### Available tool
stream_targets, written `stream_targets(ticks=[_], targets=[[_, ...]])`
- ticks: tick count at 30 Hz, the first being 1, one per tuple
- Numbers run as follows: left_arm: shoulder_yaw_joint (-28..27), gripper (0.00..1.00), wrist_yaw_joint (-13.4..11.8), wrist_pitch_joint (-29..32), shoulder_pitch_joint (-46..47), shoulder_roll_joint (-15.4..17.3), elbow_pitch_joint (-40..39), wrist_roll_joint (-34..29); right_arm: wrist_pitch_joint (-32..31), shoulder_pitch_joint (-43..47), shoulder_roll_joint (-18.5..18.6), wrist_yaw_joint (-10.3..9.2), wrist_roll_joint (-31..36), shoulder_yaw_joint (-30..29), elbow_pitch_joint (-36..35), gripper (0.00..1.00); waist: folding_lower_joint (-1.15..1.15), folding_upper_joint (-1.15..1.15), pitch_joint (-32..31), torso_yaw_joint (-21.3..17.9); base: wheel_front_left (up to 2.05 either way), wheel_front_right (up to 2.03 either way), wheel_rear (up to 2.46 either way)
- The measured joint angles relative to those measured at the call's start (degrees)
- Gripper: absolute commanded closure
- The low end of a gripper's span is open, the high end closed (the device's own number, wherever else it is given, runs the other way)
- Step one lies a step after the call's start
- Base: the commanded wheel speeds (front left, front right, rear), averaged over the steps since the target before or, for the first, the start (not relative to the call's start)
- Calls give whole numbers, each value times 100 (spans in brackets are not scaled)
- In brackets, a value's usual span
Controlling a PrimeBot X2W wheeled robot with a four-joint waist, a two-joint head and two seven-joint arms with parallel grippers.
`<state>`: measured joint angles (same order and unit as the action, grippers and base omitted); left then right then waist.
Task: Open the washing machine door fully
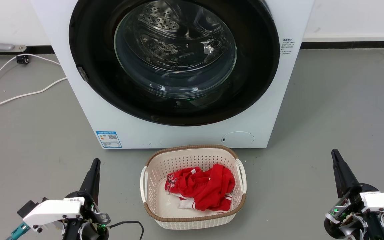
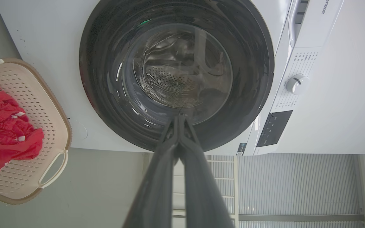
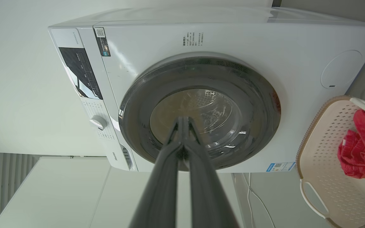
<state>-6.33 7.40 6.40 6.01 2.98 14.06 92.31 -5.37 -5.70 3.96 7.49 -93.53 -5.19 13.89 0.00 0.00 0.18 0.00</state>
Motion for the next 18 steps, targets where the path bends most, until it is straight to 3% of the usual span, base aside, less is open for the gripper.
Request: stream_targets(ticks=[15,16,18], targets=[[-2,100,0,1,1,-1,0,0,-24,-1,-16,0,24,-26,1,100,0,0,0,0,0,0,0],[3,0,-1,0,-7,-2,19,1,-23,10,-20,1,24,-25,16,0,0,0,0,0,0,0,0],[26,0,-7,-8,-71,-12,85,2,-19,86,-34,0,24,-18,76,0,0,0,1,0,0,0,0]])
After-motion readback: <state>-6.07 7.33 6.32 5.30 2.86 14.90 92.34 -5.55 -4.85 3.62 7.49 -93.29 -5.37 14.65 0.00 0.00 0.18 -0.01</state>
